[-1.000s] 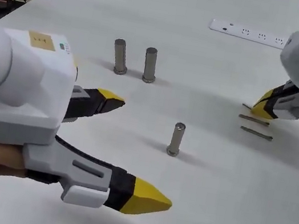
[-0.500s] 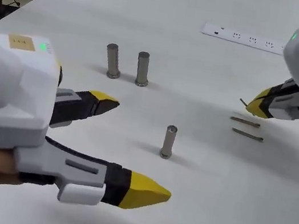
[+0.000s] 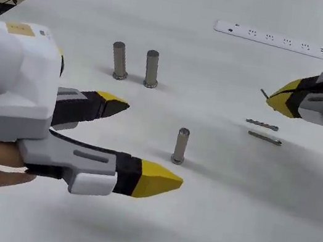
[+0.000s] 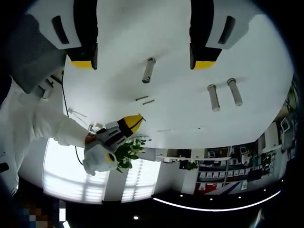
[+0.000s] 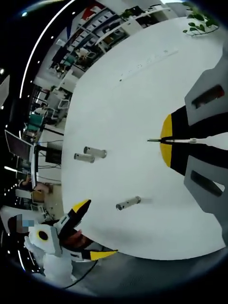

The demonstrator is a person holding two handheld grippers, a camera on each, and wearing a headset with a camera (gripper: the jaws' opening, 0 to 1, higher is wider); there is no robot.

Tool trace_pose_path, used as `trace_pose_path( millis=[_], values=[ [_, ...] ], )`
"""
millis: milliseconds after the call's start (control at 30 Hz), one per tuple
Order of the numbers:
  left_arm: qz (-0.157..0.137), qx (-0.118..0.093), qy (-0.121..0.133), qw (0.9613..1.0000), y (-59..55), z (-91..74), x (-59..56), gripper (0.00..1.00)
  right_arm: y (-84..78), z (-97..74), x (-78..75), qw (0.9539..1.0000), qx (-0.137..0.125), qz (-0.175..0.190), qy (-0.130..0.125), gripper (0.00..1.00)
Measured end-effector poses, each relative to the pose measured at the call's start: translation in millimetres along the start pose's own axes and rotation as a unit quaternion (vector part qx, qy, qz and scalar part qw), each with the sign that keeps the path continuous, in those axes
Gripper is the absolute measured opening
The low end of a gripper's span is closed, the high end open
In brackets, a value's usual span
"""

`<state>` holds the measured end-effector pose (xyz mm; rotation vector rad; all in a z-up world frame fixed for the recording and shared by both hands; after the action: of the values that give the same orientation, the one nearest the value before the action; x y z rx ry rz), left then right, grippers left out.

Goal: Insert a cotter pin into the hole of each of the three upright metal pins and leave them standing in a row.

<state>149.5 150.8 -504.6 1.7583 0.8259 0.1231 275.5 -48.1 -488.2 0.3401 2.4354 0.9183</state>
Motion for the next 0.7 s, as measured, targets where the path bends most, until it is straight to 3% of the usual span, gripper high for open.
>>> trace_pose_path(
  millis=[100,233,367,400,467,633,700],
  values=[
    [-0.027,-0.022,0.007,0.9994,2.9,1.2,3.9,0.64,3.3,-12.8,15.7,0.9998,-0.016,0.006,0.004,0.0],
    [-0.021,-0.026,0.008,0.9994,7.2,3.1,3.5,0.64,8.7,-23.4,31.7,0.9992,-0.04,0.004,-0.002,0.0],
    [-0.033,-0.034,-0.007,0.9988,11.5,9.3,-0.8,0.62,14.8,-28.7,43.1,0.9978,-0.065,0.002,-0.012,0.0],
    [-0.059,-0.05,-0.025,0.9967,14.9,12.5,-4.6,0.62,16.1,-30.1,44.7,0.9975,-0.07,0.001,-0.013,0.0],
    [-0.079,-0.077,-0.036,0.9932,22.3,15.2,-6.4,0.58,19.1,-33.8,49.2,0.9969,-0.077,0.005,-0.014,0.0],
    [-0.075,-0.081,-0.044,0.9929,31.1,20.1,-6.1,0.5,24.8,-40.6,59.3,0.9957,-0.092,-0.007,-0.015,0.0],
    [-0.072,-0.072,-0.046,0.9937,33.1,23.0,-5.4,0.47,28.1,-40.6,62.6,0.9953,-0.096,-0.009,-0.012,0.0]
  ],
)
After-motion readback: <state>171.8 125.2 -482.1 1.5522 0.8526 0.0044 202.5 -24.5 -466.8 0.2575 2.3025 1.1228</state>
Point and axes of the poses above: the centre of the closed fingertips' face, and the gripper's own axes: z roughly forward along the fingers, x roughly to its left, y roughly out of its top, the point moved 7 cm from there along -z, roughly backward along the fingers, and after that the axes turned 12 degrees about -y, right-handed, at the moved point
